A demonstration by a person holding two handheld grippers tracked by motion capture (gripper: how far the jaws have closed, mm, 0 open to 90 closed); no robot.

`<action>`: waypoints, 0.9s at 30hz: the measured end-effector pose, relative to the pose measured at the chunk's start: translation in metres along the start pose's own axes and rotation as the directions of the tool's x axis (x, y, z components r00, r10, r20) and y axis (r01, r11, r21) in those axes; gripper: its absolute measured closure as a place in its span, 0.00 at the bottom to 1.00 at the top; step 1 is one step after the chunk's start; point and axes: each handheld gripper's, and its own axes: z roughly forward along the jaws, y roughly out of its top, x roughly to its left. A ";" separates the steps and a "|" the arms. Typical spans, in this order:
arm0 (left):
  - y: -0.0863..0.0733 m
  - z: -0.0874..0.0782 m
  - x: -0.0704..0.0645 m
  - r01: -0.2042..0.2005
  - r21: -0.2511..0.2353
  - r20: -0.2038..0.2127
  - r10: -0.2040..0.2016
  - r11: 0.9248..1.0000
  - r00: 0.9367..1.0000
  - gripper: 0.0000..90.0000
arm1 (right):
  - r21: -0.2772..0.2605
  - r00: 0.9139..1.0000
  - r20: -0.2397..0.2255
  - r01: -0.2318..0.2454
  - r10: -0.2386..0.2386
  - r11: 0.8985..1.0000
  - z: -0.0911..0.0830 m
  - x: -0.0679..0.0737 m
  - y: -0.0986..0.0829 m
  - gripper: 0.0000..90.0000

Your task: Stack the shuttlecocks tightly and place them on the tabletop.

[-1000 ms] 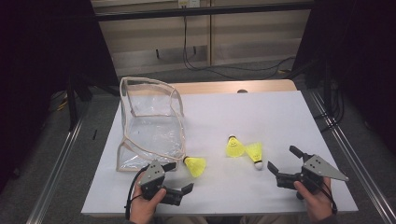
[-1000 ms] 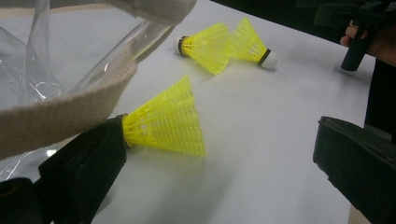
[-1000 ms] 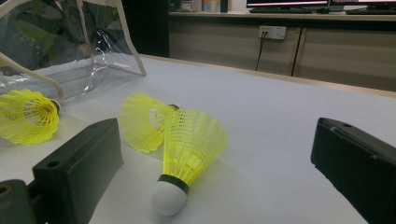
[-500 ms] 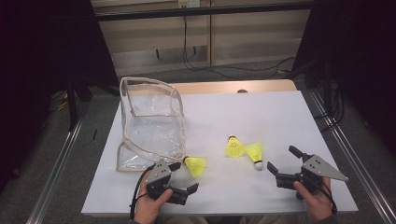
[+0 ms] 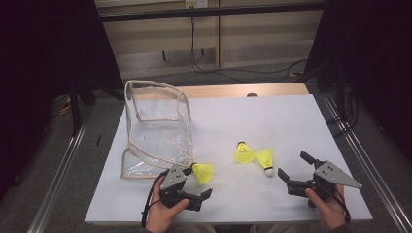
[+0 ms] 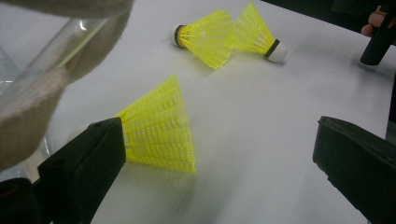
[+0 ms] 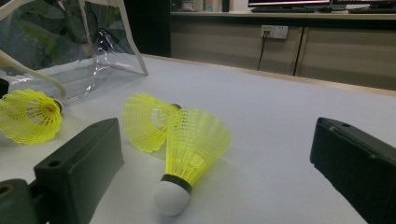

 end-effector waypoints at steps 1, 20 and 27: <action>0.000 0.001 -0.001 -0.003 0.005 -0.010 0.003 1.000 1.000 0.03 | 0.002 1.000 0.000 -0.002 0.002 1.000 0.000 0.000 0.000 0.02; 0.003 0.017 -0.003 0.020 0.041 -0.115 -0.015 0.999 0.993 0.06 | -0.003 1.000 -0.009 -0.003 0.003 1.000 0.000 0.001 0.000 0.02; 0.001 0.023 -0.002 0.017 0.061 -0.135 -0.008 0.998 0.991 0.09 | -0.002 1.000 -0.008 0.000 0.000 1.000 0.000 0.001 0.000 0.03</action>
